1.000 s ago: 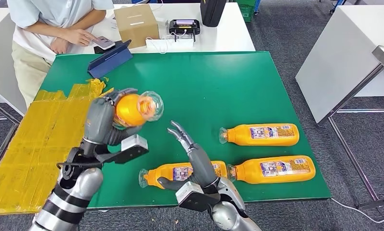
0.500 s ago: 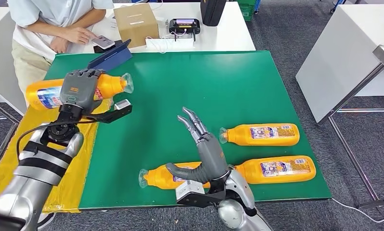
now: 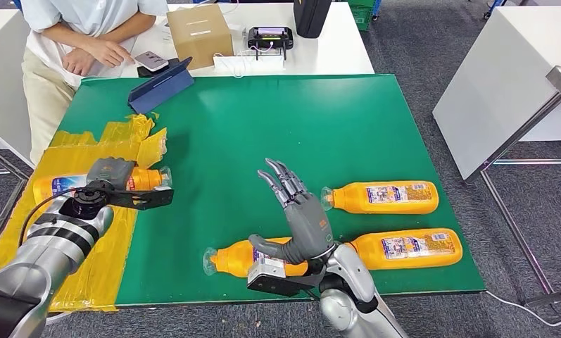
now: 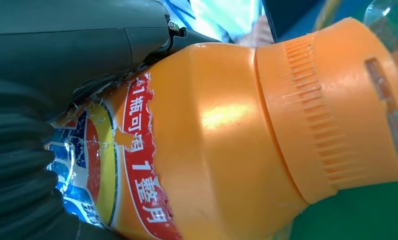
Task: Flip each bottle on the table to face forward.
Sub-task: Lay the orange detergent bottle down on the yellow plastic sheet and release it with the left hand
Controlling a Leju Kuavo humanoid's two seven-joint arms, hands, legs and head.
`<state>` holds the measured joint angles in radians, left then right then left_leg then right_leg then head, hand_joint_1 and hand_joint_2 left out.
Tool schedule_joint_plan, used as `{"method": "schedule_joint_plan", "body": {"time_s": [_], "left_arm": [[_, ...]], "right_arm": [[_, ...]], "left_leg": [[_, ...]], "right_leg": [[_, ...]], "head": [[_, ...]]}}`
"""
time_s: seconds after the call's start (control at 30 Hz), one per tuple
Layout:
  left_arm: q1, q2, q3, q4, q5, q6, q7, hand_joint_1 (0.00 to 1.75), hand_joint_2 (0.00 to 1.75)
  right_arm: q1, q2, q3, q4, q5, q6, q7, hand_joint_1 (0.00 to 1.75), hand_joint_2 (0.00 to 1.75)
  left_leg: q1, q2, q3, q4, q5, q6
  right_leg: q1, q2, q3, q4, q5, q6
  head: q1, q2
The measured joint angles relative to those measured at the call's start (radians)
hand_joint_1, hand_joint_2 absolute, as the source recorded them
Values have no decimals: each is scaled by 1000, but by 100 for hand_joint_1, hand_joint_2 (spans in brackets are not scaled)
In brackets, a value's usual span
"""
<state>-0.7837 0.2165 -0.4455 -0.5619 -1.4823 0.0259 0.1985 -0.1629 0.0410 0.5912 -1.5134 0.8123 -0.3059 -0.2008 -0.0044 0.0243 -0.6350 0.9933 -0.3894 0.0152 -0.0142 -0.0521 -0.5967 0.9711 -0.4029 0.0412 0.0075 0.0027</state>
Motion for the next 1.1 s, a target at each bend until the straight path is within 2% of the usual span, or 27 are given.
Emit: {"method": "schedule_joint_plan", "body": {"time_s": [0.3, 0.43, 0.67, 0.97, 1.03, 1.1], "left_arm": [[0, -13, 19, 75, 53, -16, -76, 175, 175], [2, -18, 23, 83, 58, -9, -84, 0, 175], [25, -33, 23, 84, 50, 77, -18, 0, 175], [33, -39, 24, 84, 39, 104, 20, 0, 175], [39, -39, 30, 82, 41, 138, 30, 0, 175], [53, -41, 44, 71, 59, 214, 22, 0, 175]], "right_arm": [[-18, -2, -4, 57, -5, -2, 11, 0, 175], [-20, -2, -7, 73, 2, -4, 16, 0, 175], [-39, -8, -4, 107, 93, 17, 82, 0, 175], [-56, -17, 3, 143, 157, 47, 127, 0, 175], [-61, -20, 10, 153, 175, 65, 138, 0, 175], [-63, -26, 20, 163, 189, 85, 144, 0, 175]], "left_leg": [[0, -1, 0, 0, 0, 0], [0, -1, 0, 0, 0, 0], [0, -1, 0, 0, 0, 0], [0, -1, 0, 0, 0, 0], [0, -1, 0, 0, 0, 0], [0, -1, 0, 0, 0, 0]], "right_leg": [[0, 0, 1, 0, 0, 0], [0, 0, 1, 0, 0, 0], [0, 0, 1, 0, 0, 0], [0, 0, 1, 0, 0, 0], [0, 0, 1, 0, 0, 0], [0, 0, 0, 0, 0, 0]], "head": [[0, 0], [0, 0], [0, 0], [0, 0], [0, 0], [0, 0]]}}
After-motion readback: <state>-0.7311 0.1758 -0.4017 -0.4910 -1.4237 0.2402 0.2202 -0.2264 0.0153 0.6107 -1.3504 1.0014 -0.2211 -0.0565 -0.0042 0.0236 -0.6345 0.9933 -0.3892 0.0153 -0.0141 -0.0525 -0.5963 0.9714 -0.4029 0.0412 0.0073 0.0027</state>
